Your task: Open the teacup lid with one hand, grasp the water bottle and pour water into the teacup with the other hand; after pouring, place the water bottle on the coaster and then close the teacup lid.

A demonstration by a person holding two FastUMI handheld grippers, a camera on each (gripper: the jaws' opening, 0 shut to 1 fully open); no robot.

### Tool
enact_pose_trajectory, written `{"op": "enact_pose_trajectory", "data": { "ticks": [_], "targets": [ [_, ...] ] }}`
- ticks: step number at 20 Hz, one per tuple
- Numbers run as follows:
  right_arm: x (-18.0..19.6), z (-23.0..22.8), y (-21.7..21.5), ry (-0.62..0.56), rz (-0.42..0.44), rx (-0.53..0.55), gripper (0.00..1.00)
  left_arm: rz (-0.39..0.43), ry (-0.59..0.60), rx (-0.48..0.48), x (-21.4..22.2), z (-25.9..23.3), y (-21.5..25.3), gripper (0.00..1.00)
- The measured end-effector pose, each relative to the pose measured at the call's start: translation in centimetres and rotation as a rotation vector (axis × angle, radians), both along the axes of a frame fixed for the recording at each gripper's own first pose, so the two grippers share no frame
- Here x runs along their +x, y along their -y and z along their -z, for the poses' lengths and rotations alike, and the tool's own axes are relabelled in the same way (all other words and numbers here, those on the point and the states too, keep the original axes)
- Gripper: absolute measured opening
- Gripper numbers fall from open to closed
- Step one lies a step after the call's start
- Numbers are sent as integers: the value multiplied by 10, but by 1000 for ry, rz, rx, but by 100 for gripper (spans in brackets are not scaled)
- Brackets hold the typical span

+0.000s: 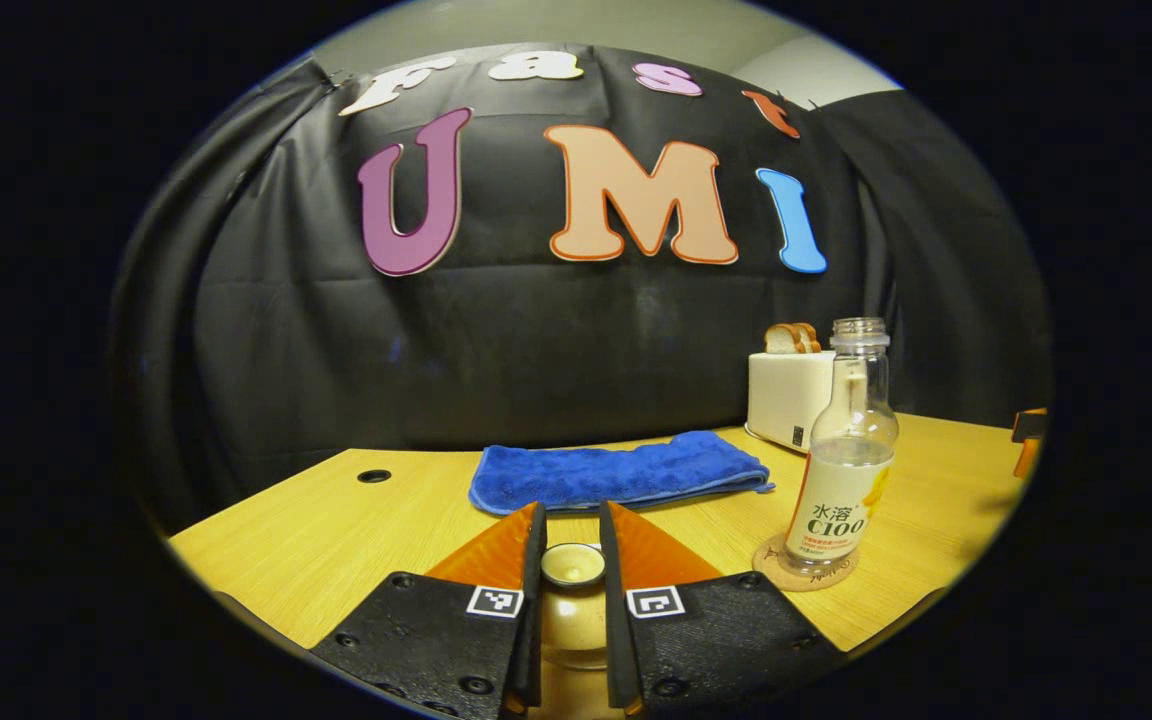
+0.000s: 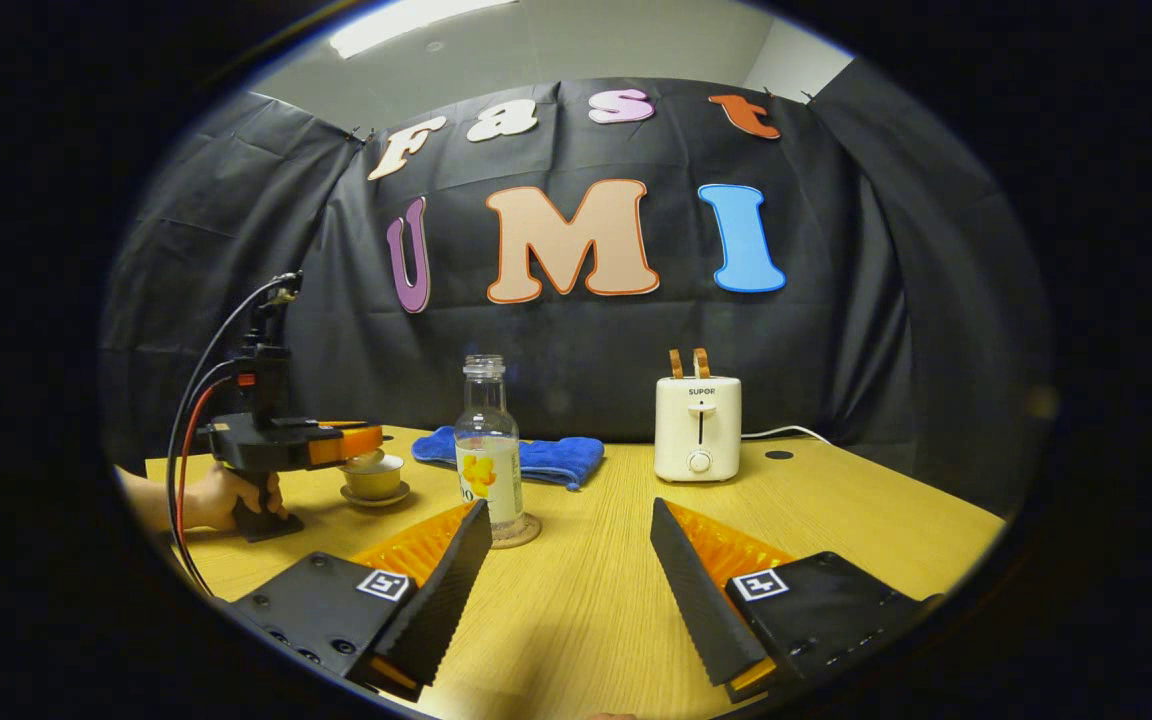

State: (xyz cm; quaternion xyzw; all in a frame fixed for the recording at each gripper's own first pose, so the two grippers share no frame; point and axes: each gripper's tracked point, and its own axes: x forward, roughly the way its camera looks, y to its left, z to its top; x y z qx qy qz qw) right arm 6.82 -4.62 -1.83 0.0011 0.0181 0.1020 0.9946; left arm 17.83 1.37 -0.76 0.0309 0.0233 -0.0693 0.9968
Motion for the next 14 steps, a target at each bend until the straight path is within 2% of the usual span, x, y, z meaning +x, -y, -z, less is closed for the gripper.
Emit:
{"op": "enact_pose_trajectory", "data": {
  "ticks": [4, 8, 9, 14],
  "targets": [
    [-1, 0, -1, -2, -7, 1, 97, -5, -38, 48, 8, 7, 5, 23],
    [-1, 0, -1, -3, -7, 2, 100, -17, -30, 38, 8, 5, 4, 23],
    [-2, -1, -2, -3, -8, 2, 97, -13, -35, 43, 8, 7, 4, 23],
    [-2, -2, -2, -4, -10, 2, 97, -25, -74, 84, 10, 12, 5, 23]
  ]
}}
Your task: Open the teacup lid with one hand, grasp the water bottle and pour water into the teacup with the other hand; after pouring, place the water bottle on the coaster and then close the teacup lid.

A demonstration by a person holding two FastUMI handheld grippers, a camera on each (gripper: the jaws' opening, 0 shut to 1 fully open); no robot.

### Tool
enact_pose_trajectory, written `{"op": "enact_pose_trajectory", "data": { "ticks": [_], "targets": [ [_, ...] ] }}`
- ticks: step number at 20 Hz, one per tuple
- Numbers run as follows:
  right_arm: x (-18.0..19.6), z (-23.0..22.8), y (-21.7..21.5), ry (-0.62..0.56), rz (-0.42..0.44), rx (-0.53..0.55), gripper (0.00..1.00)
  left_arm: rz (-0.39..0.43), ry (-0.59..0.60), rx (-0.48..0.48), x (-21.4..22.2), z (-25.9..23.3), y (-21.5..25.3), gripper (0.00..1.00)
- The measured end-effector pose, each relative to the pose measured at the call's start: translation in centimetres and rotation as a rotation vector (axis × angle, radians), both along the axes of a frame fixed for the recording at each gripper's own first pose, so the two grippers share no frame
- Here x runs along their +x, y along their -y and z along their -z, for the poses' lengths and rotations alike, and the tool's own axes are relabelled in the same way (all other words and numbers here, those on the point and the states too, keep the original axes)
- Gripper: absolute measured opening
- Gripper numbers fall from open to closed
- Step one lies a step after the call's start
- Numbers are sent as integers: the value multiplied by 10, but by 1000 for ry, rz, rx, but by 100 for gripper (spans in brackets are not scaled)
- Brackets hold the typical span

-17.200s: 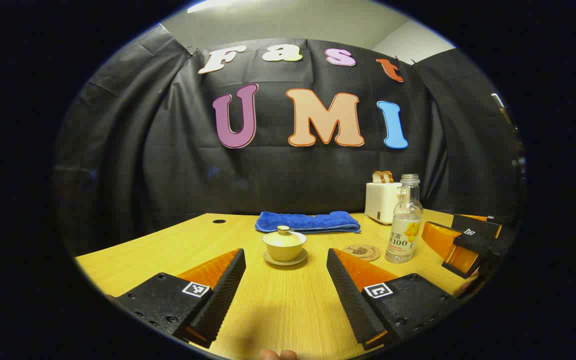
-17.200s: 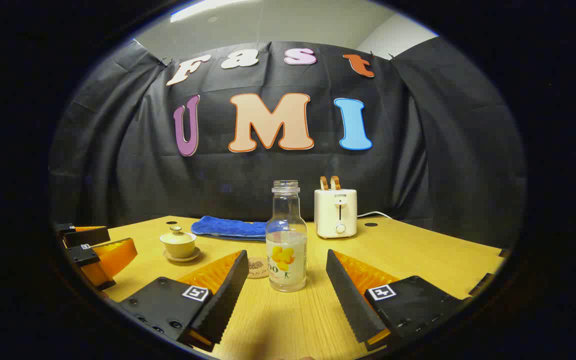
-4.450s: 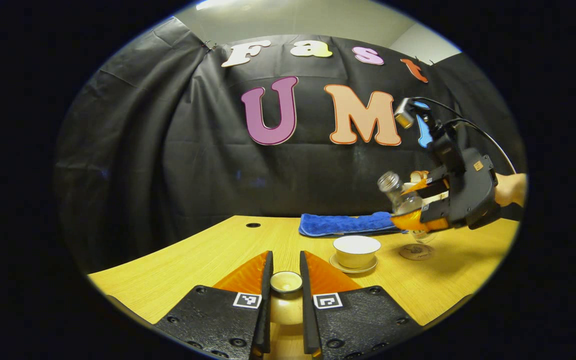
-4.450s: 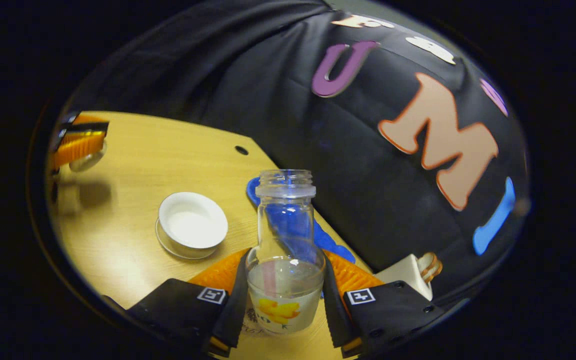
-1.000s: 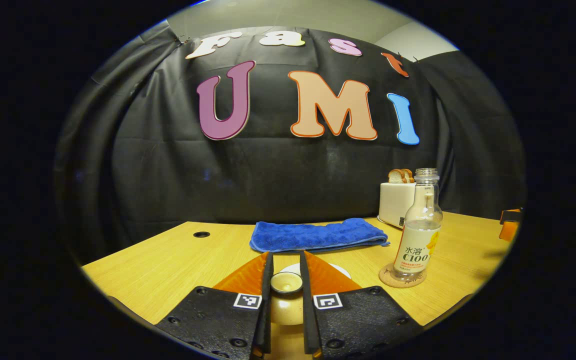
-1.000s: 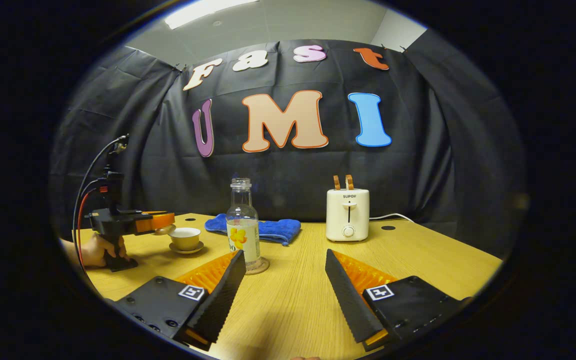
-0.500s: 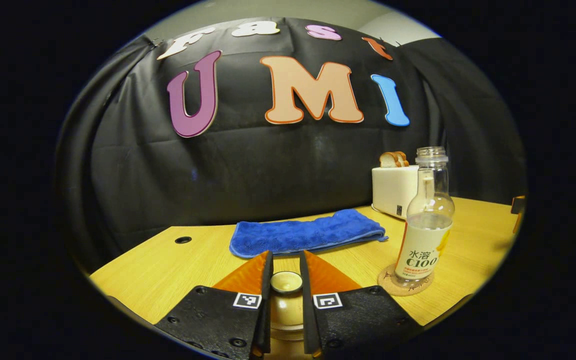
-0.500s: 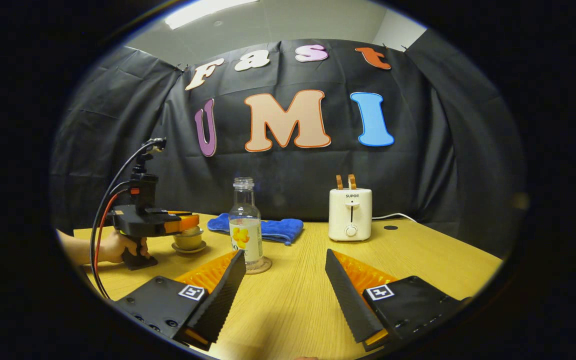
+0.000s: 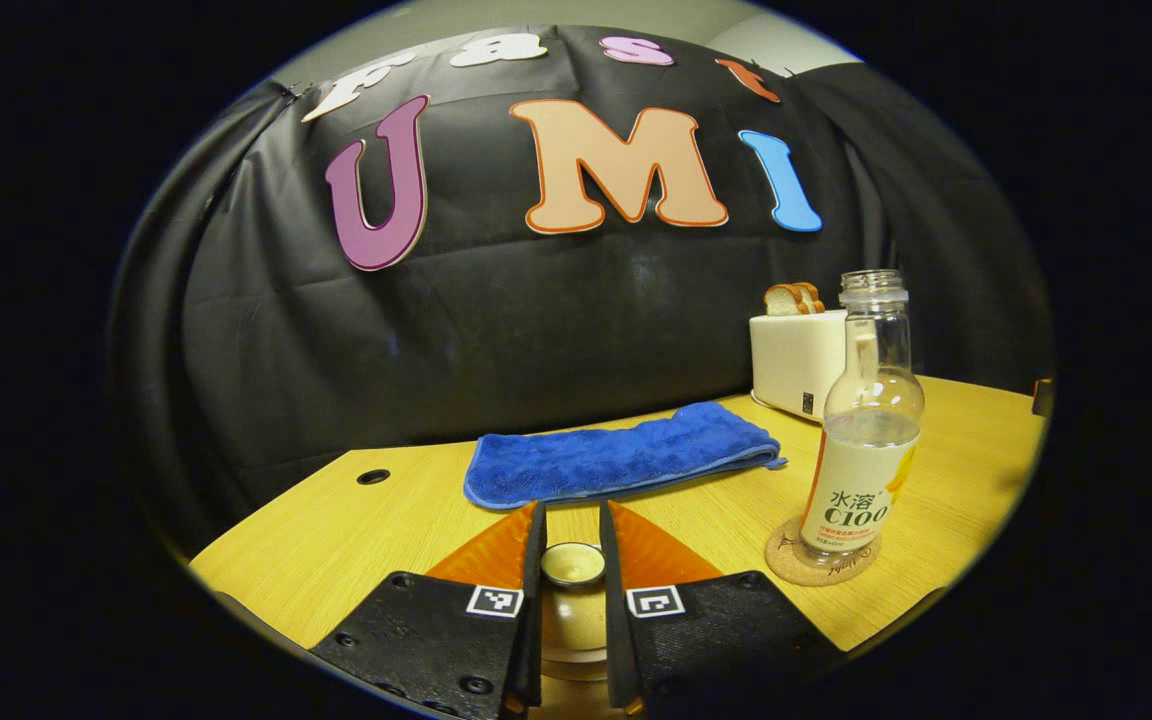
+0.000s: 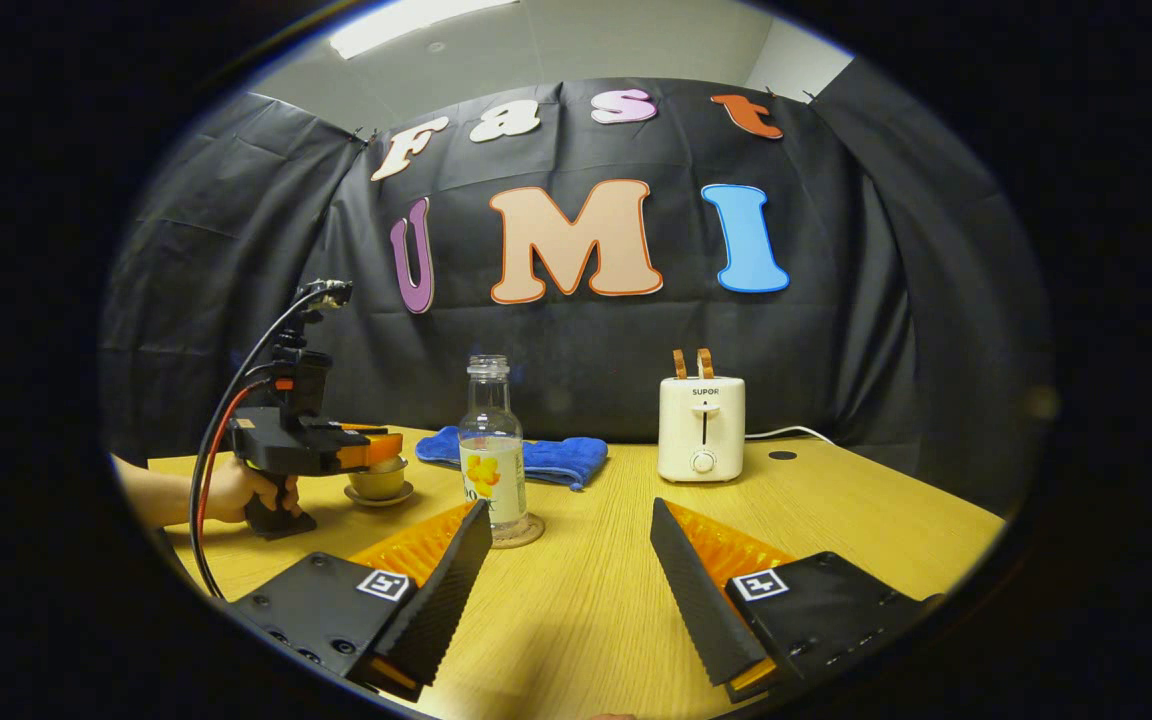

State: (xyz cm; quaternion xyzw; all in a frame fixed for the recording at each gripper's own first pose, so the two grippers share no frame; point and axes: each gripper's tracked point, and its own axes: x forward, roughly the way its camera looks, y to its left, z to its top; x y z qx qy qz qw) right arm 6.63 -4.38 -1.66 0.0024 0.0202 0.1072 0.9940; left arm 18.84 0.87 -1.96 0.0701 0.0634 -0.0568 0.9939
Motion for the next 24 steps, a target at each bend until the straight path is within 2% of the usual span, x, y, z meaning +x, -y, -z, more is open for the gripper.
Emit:
{"op": "enact_pose_trajectory", "data": {
  "ticks": [7, 9, 10, 11, 13, 15, 17, 18, 19, 20, 21, 22, 24],
  "targets": [
    [-2, 0, 0, 0, -3, 0, 97, -17, -12, 7, 0, 2, -1, 23],
    [-2, -1, 0, 1, 0, -1, 97, -22, -2, -2, 0, 0, -4, 27],
    [-1, -1, 1, 0, 2, -1, 97, -21, 4, -9, 0, -1, -4, 33],
    [-2, -1, 1, 0, 3, -1, 97, -18, 8, -15, -1, -2, -3, 30],
    [-2, -1, 1, 0, 4, -1, 97, -5, 9, -19, -2, -2, 0, 33],
    [-2, -1, 1, 0, 4, -1, 97, 0, 16, -29, -4, -4, -2, 50],
    [-2, -1, 1, 1, 4, 0, 97, -46, 60, -56, -6, -10, -12, 99],
    [-2, -1, 1, 1, 7, -1, 97, -71, 83, -75, -8, -14, -18, 100],
    [-2, -1, 3, 2, 14, -1, 100, -81, 120, -100, -11, -20, -22, 96],
    [-1, -2, 4, 2, 18, -2, 100, -87, 114, -134, -13, -19, -25, 100],
    [-1, -2, 4, 2, 22, -2, 100, -98, 110, -152, -18, -18, -26, 96],
    [0, -2, 5, 3, 31, -2, 97, -105, 105, -143, -23, -16, -28, 97],
    [-1, -2, 9, 4, 50, -3, 100, -112, 110, -144, -40, -17, -27, 97]
  ]
}}
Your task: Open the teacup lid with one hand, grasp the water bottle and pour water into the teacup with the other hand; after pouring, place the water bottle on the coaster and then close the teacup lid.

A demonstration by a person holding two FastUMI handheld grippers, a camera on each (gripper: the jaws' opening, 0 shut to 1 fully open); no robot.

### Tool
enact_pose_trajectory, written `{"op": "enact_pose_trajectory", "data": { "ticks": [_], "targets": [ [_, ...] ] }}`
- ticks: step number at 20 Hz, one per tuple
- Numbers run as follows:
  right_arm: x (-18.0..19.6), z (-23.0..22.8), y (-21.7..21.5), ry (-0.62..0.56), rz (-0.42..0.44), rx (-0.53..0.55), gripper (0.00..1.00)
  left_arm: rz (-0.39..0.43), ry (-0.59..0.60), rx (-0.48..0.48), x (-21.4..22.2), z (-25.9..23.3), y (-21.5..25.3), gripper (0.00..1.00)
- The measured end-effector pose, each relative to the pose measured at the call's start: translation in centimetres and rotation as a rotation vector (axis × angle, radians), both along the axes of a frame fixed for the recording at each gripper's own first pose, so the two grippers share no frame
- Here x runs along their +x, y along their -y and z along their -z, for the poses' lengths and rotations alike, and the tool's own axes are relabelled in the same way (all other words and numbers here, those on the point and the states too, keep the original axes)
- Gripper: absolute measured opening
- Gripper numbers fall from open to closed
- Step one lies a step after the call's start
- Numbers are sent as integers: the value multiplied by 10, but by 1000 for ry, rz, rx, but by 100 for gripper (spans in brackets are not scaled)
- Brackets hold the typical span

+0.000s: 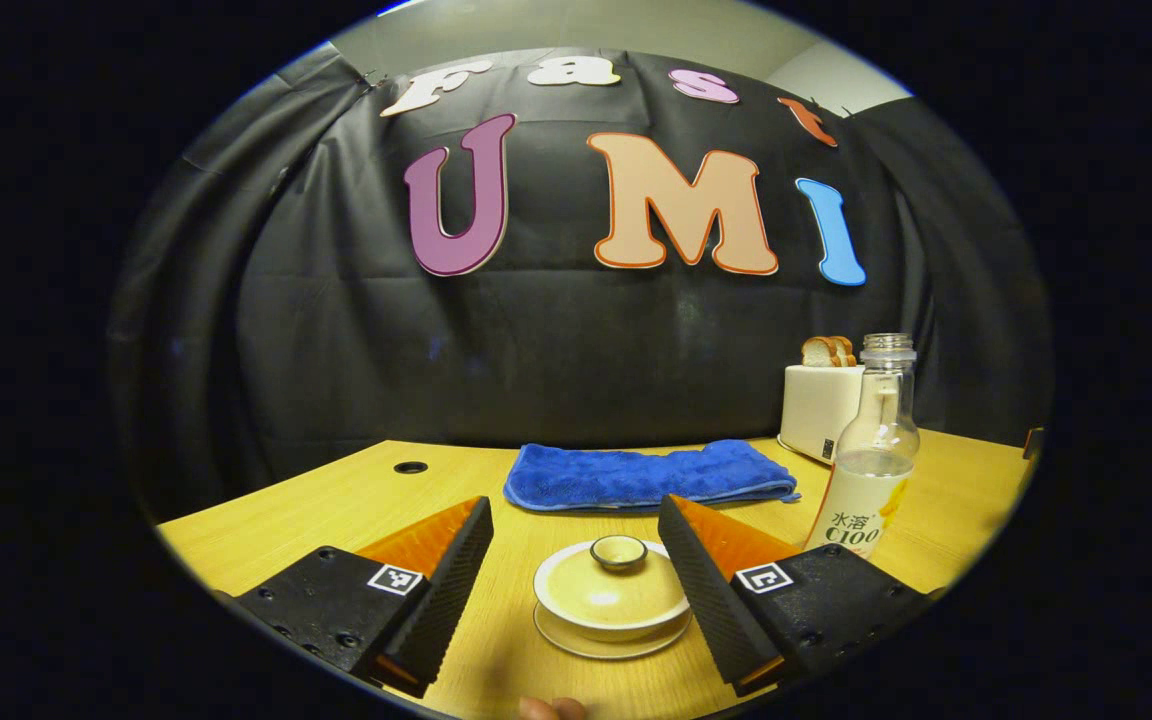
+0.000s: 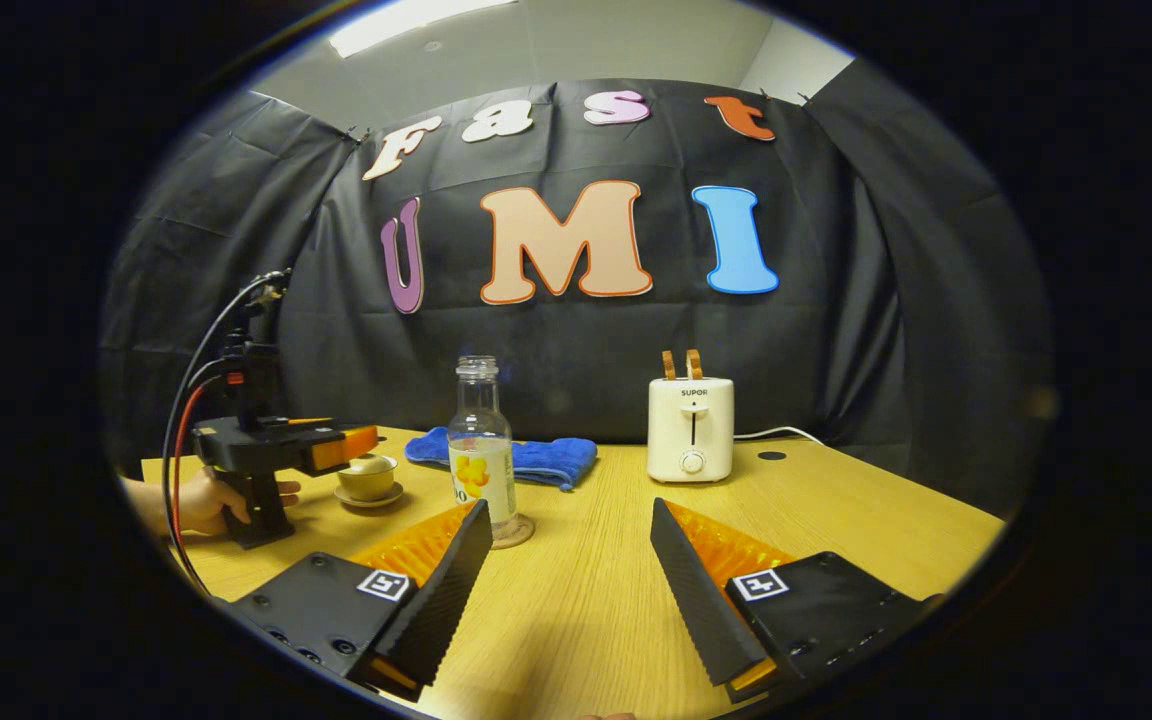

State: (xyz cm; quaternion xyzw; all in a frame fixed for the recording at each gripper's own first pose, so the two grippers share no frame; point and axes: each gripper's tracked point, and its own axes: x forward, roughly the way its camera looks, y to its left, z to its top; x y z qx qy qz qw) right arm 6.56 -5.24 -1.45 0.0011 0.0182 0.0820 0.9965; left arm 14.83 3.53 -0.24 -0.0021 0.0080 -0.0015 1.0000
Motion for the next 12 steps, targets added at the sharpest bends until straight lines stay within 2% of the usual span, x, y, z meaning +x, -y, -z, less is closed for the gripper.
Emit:
{"op": "enact_pose_trajectory", "data": {
  "ticks": [3, 4, 5, 10, 12],
  "targets": [
    [-1, -1, -3, 1, 15, -1, 100, -24, 1, 0, -24, -1, 0, 97],
    [-2, 0, -4, 1, 21, -1, 100, -28, 2, 1, -33, -1, 3, 100],
    [-4, -1, -8, 2, 29, -2, 100, -30, 1, 3, -45, -1, 8, 96],
    [-17, 0, -30, 3, 72, -4, 97, -37, 10, 5, -94, -5, 26, 97],
    [-22, -1, -37, 4, 87, -4, 100, -61, 7, 5, -116, -5, 28, 96]
  ]
}}
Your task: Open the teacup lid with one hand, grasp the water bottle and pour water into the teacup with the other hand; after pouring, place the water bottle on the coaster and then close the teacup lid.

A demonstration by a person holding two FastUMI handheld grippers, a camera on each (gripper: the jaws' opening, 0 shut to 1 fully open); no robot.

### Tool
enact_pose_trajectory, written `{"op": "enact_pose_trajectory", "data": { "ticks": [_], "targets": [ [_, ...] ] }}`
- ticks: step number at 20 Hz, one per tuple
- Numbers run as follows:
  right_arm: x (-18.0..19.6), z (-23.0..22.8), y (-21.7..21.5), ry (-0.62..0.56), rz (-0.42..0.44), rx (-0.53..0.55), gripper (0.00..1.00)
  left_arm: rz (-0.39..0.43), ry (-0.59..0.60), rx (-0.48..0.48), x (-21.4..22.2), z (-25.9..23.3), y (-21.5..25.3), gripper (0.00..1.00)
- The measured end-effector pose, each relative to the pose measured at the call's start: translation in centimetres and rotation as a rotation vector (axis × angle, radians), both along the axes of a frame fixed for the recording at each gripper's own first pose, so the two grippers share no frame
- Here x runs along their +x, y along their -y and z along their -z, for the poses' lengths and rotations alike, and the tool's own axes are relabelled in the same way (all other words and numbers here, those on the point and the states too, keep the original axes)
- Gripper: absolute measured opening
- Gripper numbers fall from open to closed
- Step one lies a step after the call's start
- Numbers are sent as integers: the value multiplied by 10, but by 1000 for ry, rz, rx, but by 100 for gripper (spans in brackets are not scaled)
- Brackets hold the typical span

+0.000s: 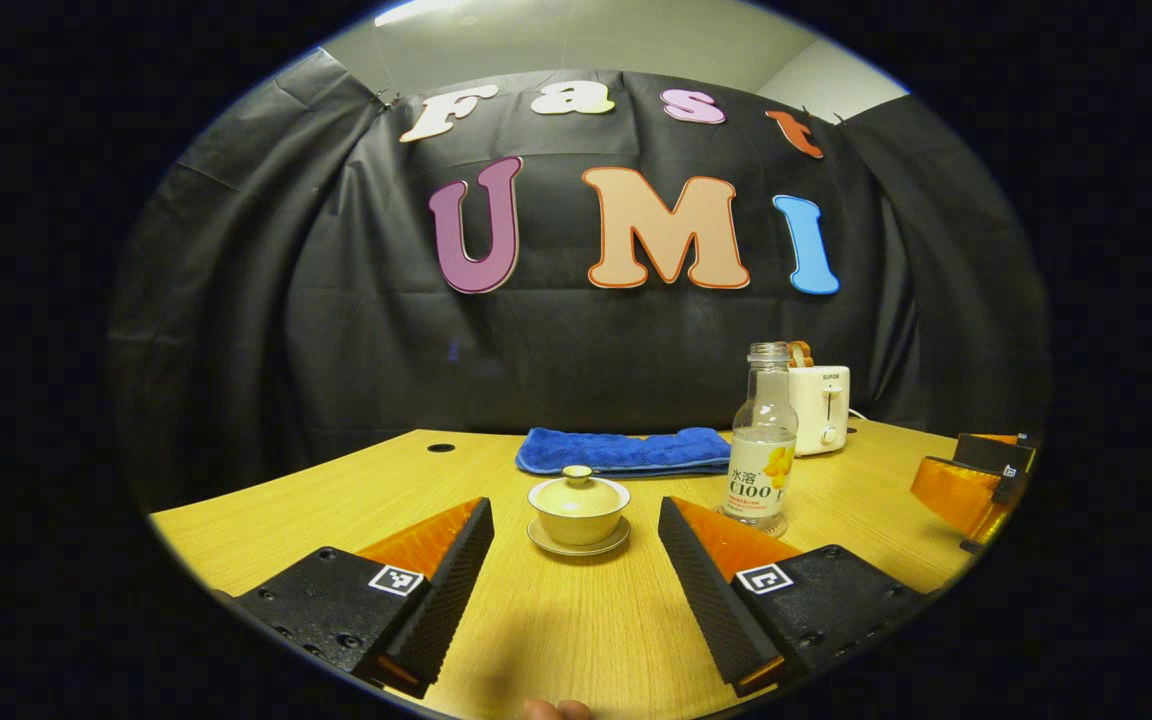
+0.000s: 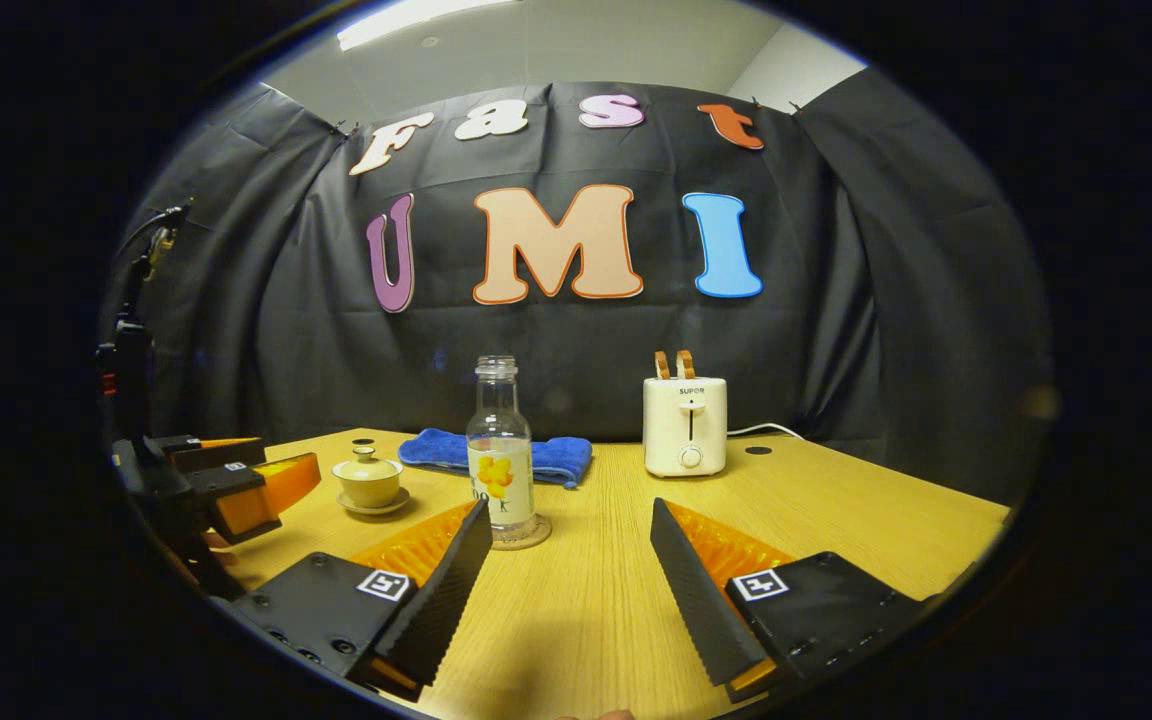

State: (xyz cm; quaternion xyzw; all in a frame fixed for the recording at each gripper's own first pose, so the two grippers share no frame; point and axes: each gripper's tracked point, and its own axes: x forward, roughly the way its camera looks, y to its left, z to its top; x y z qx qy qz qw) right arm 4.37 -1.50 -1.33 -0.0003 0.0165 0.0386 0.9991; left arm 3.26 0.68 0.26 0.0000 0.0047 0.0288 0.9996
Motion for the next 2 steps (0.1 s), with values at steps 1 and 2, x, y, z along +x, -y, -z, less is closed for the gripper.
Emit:
{"op": "enact_pose_trajectory", "data": {
  "ticks": [1, 2],
  "targets": [
    [-2, 0, -1, 1, 6, -1, 97, -3, -2, 1, -6, 0, 2, 96],
    [-3, 0, -1, 0, 21, -1, 97, -4, -1, 0, -11, 0, 4, 96]
  ]
}}
